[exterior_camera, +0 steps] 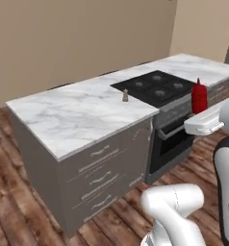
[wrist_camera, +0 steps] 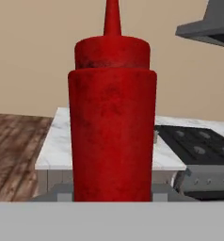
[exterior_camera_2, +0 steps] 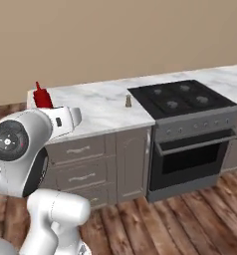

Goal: Take 2 condiments from the cabinet and move them on the counter near the stove.Make sure the condiments are lined up with each other, next to each other.

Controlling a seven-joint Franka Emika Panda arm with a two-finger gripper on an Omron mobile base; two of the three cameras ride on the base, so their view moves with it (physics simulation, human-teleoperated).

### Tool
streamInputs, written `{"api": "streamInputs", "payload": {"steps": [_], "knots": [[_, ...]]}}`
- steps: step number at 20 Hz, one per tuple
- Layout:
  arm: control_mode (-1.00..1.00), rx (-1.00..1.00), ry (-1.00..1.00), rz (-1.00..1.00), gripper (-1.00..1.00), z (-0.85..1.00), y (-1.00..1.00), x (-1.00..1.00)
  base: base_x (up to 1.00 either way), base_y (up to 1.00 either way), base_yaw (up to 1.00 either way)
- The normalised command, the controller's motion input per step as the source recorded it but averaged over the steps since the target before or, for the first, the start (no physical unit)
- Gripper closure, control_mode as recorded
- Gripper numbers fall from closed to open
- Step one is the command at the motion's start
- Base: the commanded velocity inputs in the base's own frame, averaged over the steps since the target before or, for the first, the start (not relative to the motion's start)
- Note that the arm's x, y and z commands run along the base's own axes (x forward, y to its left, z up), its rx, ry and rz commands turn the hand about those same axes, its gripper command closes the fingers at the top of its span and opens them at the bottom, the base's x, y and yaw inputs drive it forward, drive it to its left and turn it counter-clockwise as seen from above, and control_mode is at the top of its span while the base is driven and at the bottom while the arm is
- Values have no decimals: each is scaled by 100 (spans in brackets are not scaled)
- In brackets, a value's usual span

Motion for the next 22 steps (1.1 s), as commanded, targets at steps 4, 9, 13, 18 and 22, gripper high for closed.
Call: {"api": "streamInputs", "payload": {"steps": [4,9,13,18,22], "knots": [[100,0,0,0,100,0,0,0,35,0,58],[100,0,0,0,100,0,0,0,37,-46,51],[100,0,0,0,100,0,0,0,17,-98,31],[100,0,0,0,100,0,0,0,0,-95,10],[100,0,0,0,100,0,0,0,3,-17,7]]}}
